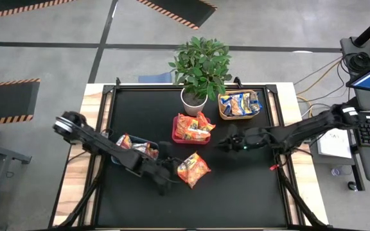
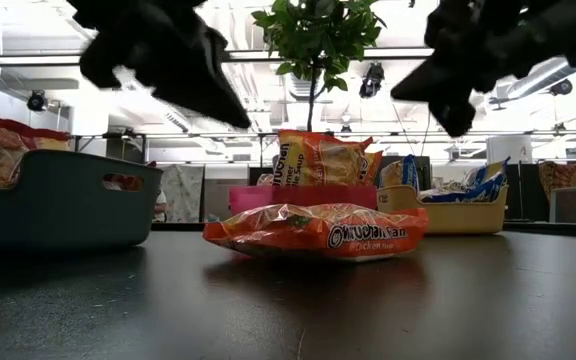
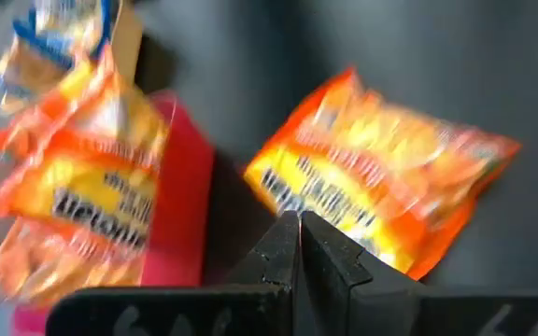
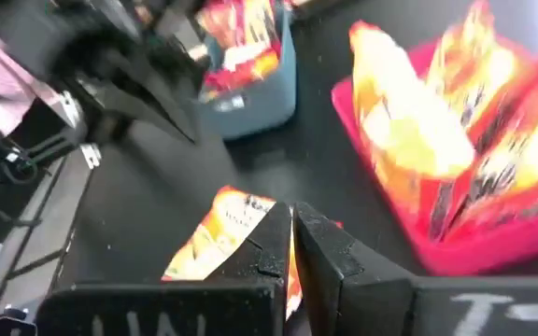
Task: Sort Maruchan noodles
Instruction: Put the orange noodle pack into the red bin
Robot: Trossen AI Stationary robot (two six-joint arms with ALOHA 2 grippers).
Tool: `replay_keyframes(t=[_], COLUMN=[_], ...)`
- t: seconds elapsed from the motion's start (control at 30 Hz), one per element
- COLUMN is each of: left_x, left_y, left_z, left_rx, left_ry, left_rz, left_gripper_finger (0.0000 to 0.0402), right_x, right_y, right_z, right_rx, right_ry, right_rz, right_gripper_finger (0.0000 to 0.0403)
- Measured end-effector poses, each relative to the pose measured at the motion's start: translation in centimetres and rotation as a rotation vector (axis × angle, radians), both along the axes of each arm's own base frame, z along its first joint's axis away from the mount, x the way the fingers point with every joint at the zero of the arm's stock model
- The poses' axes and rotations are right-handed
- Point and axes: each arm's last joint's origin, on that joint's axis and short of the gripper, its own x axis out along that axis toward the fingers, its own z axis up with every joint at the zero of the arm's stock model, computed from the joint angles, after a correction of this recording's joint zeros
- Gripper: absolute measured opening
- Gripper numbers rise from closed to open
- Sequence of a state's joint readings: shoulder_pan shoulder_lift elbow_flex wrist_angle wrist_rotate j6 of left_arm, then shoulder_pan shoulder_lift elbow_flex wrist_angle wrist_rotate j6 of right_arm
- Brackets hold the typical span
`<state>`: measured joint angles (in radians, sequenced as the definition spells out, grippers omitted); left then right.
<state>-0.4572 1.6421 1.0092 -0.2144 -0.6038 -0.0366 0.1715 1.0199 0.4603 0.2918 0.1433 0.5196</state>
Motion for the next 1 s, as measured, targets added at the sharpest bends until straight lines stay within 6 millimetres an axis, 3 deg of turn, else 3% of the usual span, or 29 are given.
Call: replay_keyframes(t=[0.2, 0.33, 0.47, 0.53, 0.8, 1.0], left_x=[-2.5, -3.0, -2.8, -2.6, -2.0, -1.8], left_y=[1.0, 1.0, 0.5, 0.3, -0.2, -0.7], left_z=[-0.2, -1.0, -2.1, -2.7, -3.9, -4.5], left_rx=[-0.133, -0.218, -0.23, -0.227, -0.254, -0.275], left_ry=[-0.133, -0.121, -0.089, -0.081, -0.081, -0.083], left_rz=[-0.036, 0.0, -0.013, -0.016, -0.042, -0.084], left_gripper_finger=[0.0, 0.0, 0.0, 0.0, 0.0, 0.0], right_x=[2.5, 3.5, 4.2, 4.1, 5.2, 5.8], right_y=[0.8, 2.0, 3.3, 3.7, 4.2, 4.4], right_z=[-0.2, -0.4, -0.9, -1.6, -2.7, -3.1], right_rx=[0.198, 0.388, 0.493, 0.515, 0.56, 0.558], right_ry=[0.095, 0.253, 0.395, 0.485, 0.555, 0.583], right_rz=[0.036, 0.099, 0.046, -0.003, -0.111, -0.118], right_gripper_finger=[0.0009, 0.0009, 0.0009, 0.0009, 0.0014, 0.0069])
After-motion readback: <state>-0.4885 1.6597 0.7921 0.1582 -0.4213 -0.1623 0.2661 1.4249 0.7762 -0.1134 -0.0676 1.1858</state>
